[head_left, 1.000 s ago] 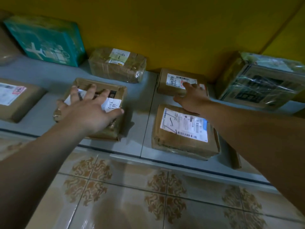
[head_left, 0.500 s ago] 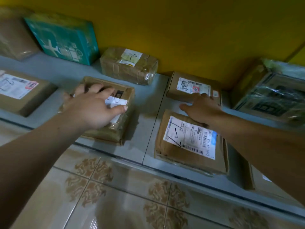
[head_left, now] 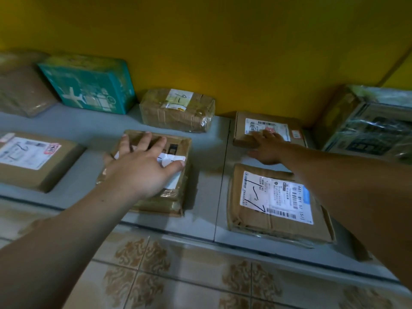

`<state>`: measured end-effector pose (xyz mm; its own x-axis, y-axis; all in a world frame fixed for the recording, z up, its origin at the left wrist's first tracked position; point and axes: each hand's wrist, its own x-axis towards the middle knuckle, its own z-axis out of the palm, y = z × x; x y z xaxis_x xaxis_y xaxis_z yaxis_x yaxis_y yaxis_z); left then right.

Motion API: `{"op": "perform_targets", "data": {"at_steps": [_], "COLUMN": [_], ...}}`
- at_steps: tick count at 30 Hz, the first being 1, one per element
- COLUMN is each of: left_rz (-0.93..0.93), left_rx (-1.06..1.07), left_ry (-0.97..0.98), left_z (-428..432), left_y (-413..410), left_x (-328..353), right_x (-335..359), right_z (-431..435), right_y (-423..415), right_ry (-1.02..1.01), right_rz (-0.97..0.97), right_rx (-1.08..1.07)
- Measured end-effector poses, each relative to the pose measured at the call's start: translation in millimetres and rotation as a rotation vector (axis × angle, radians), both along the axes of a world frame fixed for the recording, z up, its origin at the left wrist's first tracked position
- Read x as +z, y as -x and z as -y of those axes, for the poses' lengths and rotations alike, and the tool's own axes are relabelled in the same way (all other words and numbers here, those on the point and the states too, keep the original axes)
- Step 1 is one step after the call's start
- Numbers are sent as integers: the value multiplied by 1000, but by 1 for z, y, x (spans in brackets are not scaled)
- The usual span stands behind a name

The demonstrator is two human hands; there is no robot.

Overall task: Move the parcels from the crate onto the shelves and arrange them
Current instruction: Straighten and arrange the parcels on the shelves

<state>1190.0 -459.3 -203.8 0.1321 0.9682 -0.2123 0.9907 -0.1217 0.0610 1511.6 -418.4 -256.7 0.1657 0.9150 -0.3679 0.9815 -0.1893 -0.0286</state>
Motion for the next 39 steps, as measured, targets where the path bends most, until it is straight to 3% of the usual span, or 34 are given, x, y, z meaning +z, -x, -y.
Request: {"op": "perform_targets", "data": {"at_steps": [3,6,9,14,19,26,31,39], "left_rz": [37,207,332,-4,13,-32,-7,17], "left_rx": [-30,-9,89,246,407,236,302,216], "left_ry": [-23,-161,-211,-15,118,-18,72,71], "left_z": [-7,-19,-41,-87,-69,-94,-90,-78], "left_y": [10,33,81,202,227,252,248,236], "left_x": [8,18,8,-51,-76,-74,-81,-77], "right_x": [30,59,79,76,61,65,54,59], "right_z": [3,6,11,25,26,11,18,27], "right_y": [30,74,129,216,256,288,290,293], "right_ry": [-34,-231,-327,-165,-91,-95,-154,-119], "right_rz": [-7,-129,-181,-171,-95,-92,-55,14], "right_rx": [-20,-21,103,240,177,129,100,19]}}
